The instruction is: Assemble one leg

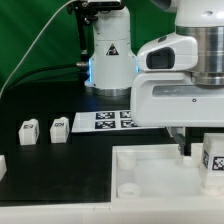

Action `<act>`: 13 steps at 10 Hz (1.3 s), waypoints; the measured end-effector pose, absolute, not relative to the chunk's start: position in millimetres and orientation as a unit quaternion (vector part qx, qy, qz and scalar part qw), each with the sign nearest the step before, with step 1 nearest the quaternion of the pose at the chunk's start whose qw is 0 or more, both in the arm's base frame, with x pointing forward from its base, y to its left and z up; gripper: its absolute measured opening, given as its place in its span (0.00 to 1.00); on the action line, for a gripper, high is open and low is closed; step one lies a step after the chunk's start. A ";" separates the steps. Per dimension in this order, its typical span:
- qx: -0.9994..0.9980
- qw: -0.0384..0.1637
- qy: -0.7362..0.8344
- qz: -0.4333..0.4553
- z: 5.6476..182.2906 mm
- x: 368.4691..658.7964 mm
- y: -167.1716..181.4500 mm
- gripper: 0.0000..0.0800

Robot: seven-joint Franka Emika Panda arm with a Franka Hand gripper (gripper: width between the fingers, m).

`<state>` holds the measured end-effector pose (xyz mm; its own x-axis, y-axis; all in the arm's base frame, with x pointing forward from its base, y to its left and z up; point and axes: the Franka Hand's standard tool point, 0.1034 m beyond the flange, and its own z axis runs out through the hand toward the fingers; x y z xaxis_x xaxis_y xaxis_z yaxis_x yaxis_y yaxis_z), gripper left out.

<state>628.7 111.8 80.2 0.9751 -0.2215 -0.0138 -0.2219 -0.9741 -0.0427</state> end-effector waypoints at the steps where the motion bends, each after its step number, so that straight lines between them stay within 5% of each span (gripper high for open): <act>1: -0.993 0.022 0.113 0.004 80.1 628.7 111.8 0.41; 9: -0.793 0.043 0.606 0.041 78.3 627.8 111.3 0.36; 13: -0.686 0.051 0.724 0.050 77.1 627.8 110.2 0.36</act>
Offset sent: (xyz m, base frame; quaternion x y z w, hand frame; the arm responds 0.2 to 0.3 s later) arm 0.0000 0.0000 0.0000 0.0000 0.0000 0.2667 0.9638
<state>627.8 110.2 77.1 -0.0543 -0.9883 -0.1424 -0.9985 0.0543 0.0038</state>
